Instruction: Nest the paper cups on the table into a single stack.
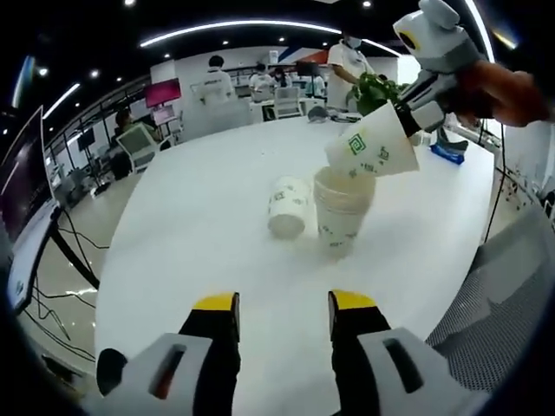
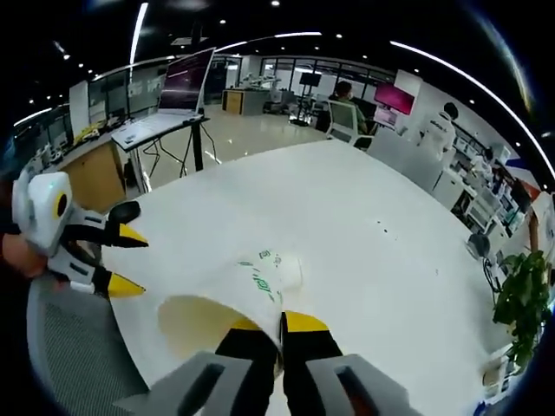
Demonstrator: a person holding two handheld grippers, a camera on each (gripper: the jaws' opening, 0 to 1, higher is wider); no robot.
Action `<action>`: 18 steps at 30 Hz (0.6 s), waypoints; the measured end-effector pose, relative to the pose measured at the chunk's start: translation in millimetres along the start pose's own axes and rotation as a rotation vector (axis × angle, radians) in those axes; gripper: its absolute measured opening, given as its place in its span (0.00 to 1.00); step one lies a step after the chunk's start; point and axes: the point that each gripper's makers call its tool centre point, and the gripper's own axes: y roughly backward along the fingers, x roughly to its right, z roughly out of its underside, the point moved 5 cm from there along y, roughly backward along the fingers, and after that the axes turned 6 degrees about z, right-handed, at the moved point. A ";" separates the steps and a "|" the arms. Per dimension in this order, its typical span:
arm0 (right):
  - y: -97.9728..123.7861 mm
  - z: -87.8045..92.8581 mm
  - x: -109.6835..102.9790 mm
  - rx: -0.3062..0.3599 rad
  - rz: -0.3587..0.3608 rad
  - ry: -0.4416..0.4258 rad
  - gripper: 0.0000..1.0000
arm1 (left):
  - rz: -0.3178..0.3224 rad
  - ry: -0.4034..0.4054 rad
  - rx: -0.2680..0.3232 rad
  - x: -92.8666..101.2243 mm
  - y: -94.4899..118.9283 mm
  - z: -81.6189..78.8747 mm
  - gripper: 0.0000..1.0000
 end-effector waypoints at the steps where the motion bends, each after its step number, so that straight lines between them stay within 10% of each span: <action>1: -0.1 0.4 -0.3 -0.002 -0.002 0.002 0.00 | -0.001 0.002 0.000 0.0 0.1 0.1 0.39; 18: -3.6 -3.2 -10.4 -0.017 -0.010 0.018 0.00 | -0.004 0.003 0.005 -2.4 -3.4 6.0 0.39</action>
